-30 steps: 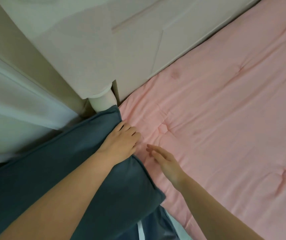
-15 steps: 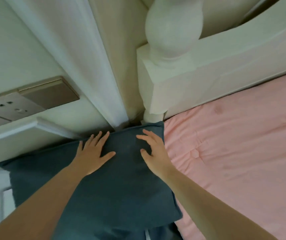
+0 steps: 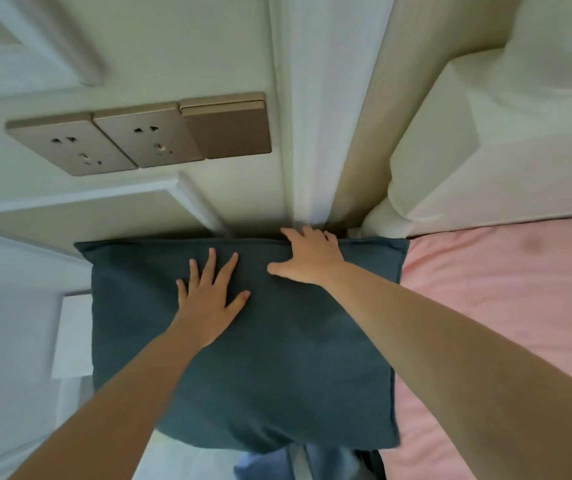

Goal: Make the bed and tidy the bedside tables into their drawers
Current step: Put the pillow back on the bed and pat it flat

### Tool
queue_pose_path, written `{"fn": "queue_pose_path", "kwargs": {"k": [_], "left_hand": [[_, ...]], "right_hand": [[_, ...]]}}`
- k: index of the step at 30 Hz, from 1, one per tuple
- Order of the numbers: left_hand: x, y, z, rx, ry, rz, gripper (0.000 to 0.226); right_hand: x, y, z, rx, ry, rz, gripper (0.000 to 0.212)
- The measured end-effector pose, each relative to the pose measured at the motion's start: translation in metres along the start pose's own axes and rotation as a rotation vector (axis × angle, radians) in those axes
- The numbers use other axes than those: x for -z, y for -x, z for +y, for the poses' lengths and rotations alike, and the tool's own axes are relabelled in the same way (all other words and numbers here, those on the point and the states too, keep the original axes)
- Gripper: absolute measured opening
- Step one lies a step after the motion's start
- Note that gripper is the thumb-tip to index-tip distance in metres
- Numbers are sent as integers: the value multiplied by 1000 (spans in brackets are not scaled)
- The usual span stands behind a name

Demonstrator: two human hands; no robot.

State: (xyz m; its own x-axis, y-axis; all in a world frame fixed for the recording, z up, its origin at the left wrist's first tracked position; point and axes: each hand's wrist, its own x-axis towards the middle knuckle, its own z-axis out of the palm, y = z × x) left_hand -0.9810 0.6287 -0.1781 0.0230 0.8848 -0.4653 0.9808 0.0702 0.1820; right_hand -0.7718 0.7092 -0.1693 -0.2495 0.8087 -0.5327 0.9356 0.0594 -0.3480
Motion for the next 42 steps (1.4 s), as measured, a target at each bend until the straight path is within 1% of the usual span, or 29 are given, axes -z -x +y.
{"fn": "queue_pose_path", "kwargs": {"k": [3,4,6,10,12,16,18,21,24,27,31,36,39,42], "left_hand": [[-1,2,-5,-15,57,9,79],[-1,4,-8,-31,55,16,82],[4,6,-14,-73,57,36,89],[31,12,-39,-188,95,96,95],[47,16,-54,-246,15,97,96],[83,37,-71,-382,-230,92,94],[99,51,-73,-417,-283,110,84],[115,80,-77,-485,-284,75,70],[119,112,-79,-601,-358,40,62],[130,146,-79,-645,-368,22,61],[161,181,-66,-788,-489,145,63],[204,209,-28,-927,-538,158,59],[216,216,1,-1008,-577,201,63],[221,225,29,-1069,-543,219,59]], "right_hand": [[-6,6,-9,35,106,76,93],[-7,9,-10,59,115,109,90],[-6,18,-13,112,73,167,78],[-5,54,-26,190,-209,229,49],[-5,73,-32,196,-350,189,41],[-2,116,-50,117,-561,80,26],[-1,138,-59,95,-596,50,25],[-1,175,-72,70,-613,33,27],[-1,212,-83,44,-637,26,22],[3,253,-99,18,-638,42,19],[15,303,-110,-4,-628,142,21],[38,354,-107,-41,-609,250,19],[50,386,-101,-92,-580,334,24],[59,419,-92,-152,-523,430,29]]}}
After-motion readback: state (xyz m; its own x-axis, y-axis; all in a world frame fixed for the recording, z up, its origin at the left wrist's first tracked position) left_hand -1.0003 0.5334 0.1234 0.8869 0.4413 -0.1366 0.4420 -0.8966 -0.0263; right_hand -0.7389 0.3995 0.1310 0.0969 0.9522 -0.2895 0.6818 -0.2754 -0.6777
